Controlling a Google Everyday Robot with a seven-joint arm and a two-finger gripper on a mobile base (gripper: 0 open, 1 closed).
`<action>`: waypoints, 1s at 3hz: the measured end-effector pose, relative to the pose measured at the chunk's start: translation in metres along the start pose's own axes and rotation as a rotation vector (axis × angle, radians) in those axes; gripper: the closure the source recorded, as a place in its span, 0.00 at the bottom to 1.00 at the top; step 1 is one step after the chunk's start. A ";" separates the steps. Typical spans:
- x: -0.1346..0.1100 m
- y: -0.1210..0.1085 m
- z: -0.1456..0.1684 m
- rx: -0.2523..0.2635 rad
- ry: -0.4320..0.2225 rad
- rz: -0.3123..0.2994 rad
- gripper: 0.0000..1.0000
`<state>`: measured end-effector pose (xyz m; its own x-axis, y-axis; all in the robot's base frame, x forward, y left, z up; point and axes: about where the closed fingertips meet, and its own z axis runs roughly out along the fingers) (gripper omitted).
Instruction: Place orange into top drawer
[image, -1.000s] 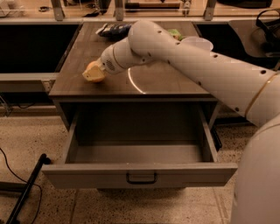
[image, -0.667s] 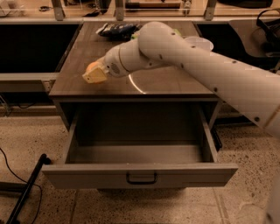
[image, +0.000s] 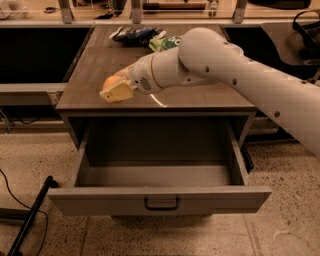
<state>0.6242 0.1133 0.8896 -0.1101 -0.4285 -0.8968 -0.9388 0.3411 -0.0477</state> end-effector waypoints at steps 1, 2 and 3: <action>0.008 0.007 0.001 -0.013 0.012 0.003 1.00; 0.031 0.036 -0.005 -0.026 0.028 0.003 1.00; 0.059 0.066 -0.014 -0.009 0.049 0.017 1.00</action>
Offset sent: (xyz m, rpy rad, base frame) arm -0.0775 -0.0175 -0.0530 -0.0406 0.0378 0.0264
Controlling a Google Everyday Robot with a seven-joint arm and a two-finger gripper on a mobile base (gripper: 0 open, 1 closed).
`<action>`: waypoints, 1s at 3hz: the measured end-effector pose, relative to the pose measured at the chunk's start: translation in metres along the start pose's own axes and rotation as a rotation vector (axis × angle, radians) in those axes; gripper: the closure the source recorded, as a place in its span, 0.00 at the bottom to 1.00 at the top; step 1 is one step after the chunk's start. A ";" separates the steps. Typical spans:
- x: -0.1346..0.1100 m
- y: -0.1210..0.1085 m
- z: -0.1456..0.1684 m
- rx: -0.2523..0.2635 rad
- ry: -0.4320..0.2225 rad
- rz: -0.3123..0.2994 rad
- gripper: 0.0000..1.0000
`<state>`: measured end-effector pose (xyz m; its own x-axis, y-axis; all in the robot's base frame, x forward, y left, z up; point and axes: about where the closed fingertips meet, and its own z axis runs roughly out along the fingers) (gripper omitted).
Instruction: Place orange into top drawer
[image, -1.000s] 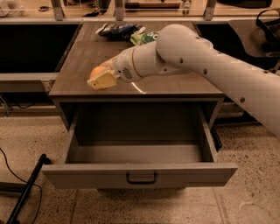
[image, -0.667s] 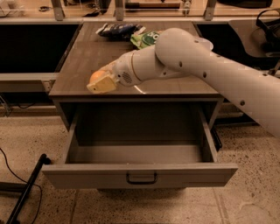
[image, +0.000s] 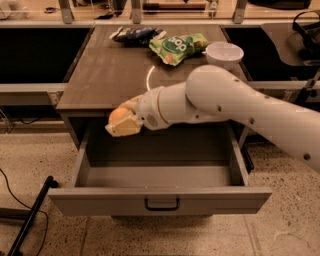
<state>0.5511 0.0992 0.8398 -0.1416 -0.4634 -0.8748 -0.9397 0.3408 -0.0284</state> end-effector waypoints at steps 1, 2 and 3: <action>0.030 0.020 -0.001 0.019 0.017 0.034 1.00; 0.059 0.026 0.000 0.050 0.031 0.080 1.00; 0.084 0.019 0.002 0.088 0.052 0.110 1.00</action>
Offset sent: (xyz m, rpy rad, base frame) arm -0.0440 -0.0370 -0.0874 -0.0138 0.0901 -0.1593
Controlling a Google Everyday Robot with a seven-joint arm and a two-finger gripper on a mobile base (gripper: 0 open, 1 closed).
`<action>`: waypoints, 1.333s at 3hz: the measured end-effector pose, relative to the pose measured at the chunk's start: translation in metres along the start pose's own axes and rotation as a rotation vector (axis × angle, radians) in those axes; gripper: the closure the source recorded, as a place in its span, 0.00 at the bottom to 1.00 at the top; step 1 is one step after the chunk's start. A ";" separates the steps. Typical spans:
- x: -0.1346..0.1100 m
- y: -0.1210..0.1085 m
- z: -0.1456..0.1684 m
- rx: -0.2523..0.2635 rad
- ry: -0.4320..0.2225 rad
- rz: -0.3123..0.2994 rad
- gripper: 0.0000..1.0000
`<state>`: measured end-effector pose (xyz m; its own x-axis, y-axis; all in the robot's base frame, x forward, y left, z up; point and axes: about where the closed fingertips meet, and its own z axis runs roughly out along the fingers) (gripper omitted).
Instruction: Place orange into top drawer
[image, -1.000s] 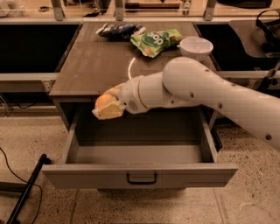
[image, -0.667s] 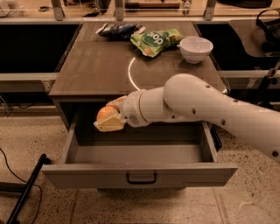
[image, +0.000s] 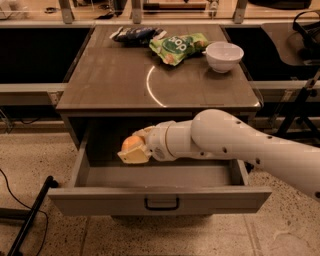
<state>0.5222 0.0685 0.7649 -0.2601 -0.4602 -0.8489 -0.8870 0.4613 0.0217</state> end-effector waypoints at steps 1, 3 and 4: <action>0.017 -0.014 0.009 0.027 0.011 0.014 1.00; 0.043 -0.043 0.034 0.049 0.024 0.036 1.00; 0.053 -0.054 0.051 0.039 0.040 0.044 1.00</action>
Offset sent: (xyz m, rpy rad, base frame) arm 0.0446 -0.0240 -0.0607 -0.0238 0.0117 -0.0870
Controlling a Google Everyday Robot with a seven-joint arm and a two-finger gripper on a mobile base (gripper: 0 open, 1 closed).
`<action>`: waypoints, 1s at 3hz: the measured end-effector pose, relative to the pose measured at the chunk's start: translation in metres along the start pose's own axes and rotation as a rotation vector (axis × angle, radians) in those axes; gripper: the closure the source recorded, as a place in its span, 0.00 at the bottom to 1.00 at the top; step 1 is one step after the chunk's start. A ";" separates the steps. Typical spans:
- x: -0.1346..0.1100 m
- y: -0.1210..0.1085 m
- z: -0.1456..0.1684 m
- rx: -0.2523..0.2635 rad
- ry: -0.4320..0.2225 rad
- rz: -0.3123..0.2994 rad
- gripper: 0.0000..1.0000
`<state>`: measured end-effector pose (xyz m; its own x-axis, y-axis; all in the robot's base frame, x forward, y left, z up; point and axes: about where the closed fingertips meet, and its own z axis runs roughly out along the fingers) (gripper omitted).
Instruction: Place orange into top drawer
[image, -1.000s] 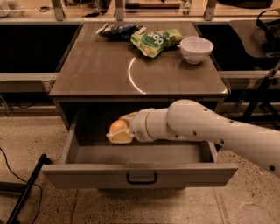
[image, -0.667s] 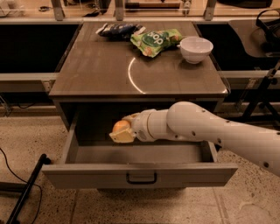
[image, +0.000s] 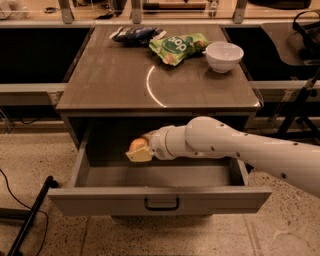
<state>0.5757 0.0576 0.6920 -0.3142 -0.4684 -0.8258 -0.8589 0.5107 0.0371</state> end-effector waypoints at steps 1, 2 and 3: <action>0.009 -0.007 0.016 -0.006 0.025 0.009 0.84; 0.016 -0.011 0.028 -0.011 0.053 0.014 0.63; 0.023 -0.013 0.037 -0.018 0.087 0.017 0.32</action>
Offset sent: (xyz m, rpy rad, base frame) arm 0.0254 0.0078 -0.0465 -0.0639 0.0680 -0.0006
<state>0.5945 0.0670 0.6514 -0.3619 -0.5210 -0.7730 -0.8602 0.5062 0.0616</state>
